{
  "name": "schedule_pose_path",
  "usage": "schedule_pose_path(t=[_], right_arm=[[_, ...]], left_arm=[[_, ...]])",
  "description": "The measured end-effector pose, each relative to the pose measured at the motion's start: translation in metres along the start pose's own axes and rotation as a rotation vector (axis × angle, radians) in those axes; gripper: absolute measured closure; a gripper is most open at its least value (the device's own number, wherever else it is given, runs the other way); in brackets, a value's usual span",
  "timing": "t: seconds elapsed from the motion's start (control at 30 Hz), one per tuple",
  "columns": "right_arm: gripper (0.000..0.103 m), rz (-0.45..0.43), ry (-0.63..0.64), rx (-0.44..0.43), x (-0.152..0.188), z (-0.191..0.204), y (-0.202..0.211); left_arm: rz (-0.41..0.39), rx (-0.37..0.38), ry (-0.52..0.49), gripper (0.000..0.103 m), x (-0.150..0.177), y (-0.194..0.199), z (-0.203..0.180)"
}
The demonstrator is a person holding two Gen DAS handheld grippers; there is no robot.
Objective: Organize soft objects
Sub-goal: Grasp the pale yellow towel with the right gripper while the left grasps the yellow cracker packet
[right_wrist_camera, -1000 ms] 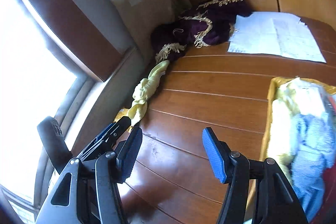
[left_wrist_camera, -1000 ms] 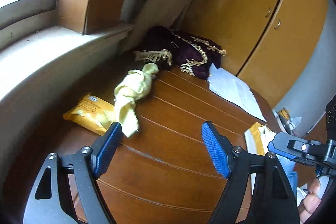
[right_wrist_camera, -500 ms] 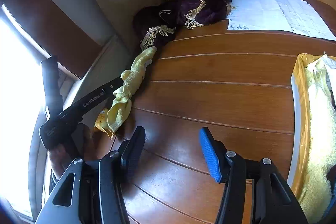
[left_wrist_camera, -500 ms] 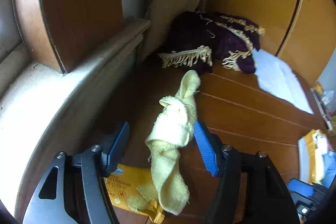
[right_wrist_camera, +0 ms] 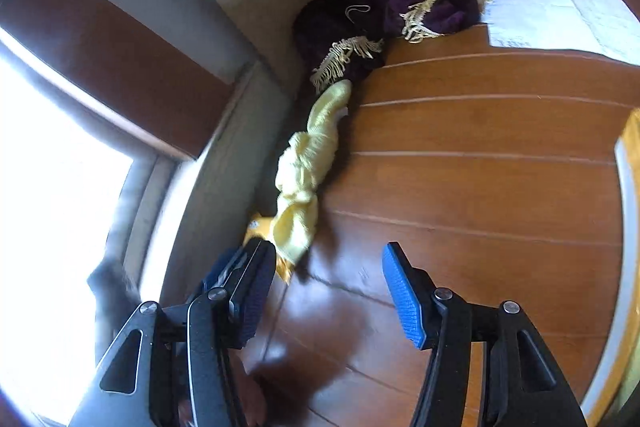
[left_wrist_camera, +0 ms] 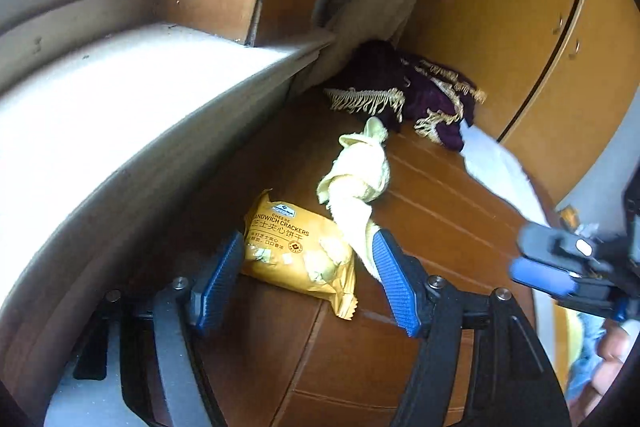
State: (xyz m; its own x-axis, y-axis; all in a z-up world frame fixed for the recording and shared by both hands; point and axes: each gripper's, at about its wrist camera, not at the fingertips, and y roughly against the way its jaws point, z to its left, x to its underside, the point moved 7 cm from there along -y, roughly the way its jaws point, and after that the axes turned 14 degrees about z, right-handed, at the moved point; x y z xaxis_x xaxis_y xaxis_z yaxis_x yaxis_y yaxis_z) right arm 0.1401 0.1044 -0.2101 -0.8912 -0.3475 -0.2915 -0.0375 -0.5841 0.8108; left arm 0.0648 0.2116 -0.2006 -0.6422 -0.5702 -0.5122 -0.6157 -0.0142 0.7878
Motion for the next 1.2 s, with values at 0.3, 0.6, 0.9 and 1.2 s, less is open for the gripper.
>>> schedule_pose_path(t=[0.3,0.6,0.9,1.2], right_arm=[[0.042,0.058,-0.002,0.114,-0.081,0.032,-0.079],[0.055,0.100,-0.004,0.168,-0.093,0.027,-0.111],[0.058,0.060,-0.038,0.313,-0.020,-0.018,-0.043],[0.058,-0.025,0.053,0.248,0.022,-0.036,-0.027]], left_arm=[[0.013,0.080,0.024,0.034,-0.003,0.004,0.001],[0.021,0.125,0.029,0.034,-0.004,0.006,-0.003],[0.052,0.077,0.049,0.034,-0.002,-0.003,-0.001],[0.095,-0.115,0.162,0.034,-0.006,-0.018,-0.008]])
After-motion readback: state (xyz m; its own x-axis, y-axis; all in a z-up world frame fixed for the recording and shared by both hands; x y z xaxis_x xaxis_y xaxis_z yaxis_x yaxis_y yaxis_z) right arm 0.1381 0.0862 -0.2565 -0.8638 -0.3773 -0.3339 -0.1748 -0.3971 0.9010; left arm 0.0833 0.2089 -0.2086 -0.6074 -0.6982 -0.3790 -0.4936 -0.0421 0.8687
